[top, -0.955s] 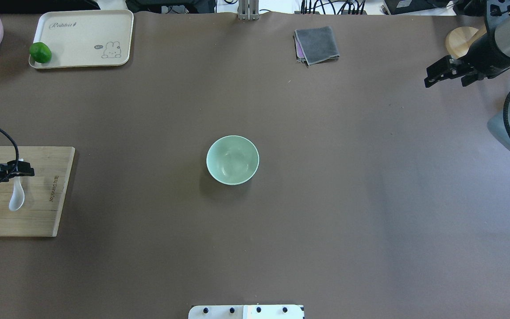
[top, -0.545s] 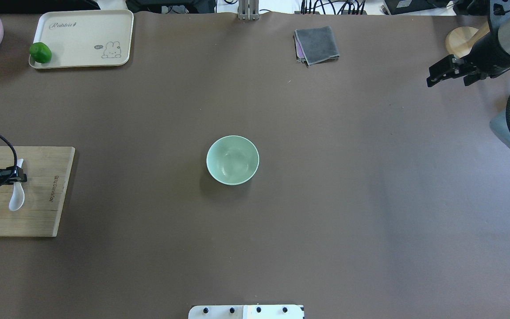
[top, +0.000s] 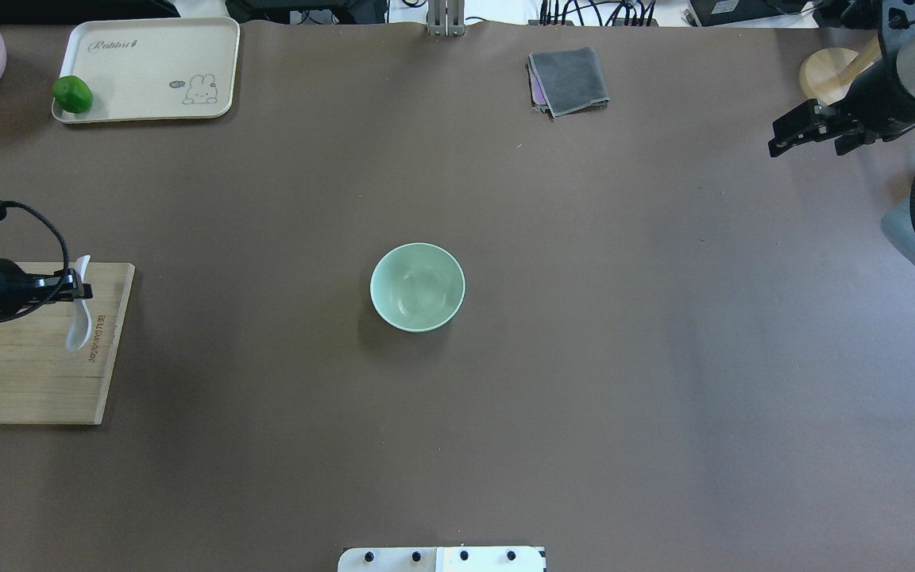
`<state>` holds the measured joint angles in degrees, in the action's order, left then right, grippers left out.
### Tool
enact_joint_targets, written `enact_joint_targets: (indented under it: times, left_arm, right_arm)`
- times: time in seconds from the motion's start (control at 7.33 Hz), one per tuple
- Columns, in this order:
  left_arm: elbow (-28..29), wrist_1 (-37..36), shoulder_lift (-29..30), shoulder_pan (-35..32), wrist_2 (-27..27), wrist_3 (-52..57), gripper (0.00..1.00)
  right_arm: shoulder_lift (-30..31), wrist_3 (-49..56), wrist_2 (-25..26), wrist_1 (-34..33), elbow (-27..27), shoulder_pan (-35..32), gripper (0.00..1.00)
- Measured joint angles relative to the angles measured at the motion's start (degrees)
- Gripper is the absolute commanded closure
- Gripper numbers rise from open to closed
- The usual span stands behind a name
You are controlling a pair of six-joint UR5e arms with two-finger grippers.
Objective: Place spoon in bowl
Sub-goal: 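Grasp the white spoon on the cutting board with the left gripper, then carry the white spoon with the left gripper over the green bowl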
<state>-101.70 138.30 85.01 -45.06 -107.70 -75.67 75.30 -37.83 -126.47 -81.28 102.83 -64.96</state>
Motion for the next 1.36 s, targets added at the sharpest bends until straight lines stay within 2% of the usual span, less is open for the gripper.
enact_joint_targets:
  times: [0.27, 0.55, 0.68, 0.82, 0.95, 1.09, 1.36]
  left_arm:
    - [0.02, -5.61, 12.83, 2.43, 0.80, -10.20, 1.00]
    - [0.82, -17.40, 27.00, 9.52, 6.74, -17.65, 1.00]
    - [2.44, -21.34, 32.26, 12.65, 10.14, -20.03, 1.00]
    - [5.34, -23.11, 36.61, 14.82, 12.75, -21.81, 0.63]
    - [8.46, -23.69, 40.17, 16.38, 14.70, -22.78, 0.02]
    - [10.46, -23.73, 42.23, 17.62, 15.98, -23.03, 0.02]
    - [10.72, -23.78, 42.73, 17.80, 16.80, -22.74, 0.02]
  right_arm:
    - [1.52, 0.38, 0.23, 0.19, -0.02, -0.20, 0.00]
    - [5.34, 3.45, 0.07, 2.93, -0.12, -1.85, 0.00]
    - [7.04, 4.75, -0.11, 4.26, -0.12, -2.85, 0.00]
    - [8.28, 5.77, -0.31, 4.95, -0.12, -3.62, 0.00]
    - [9.23, 6.61, -0.51, 5.26, -0.03, -4.14, 0.00]
    - [9.96, 7.12, -0.63, 5.41, 0.14, -4.47, 0.00]
    - [11.18, 7.46, -0.70, 6.50, 0.32, -4.69, 0.00]
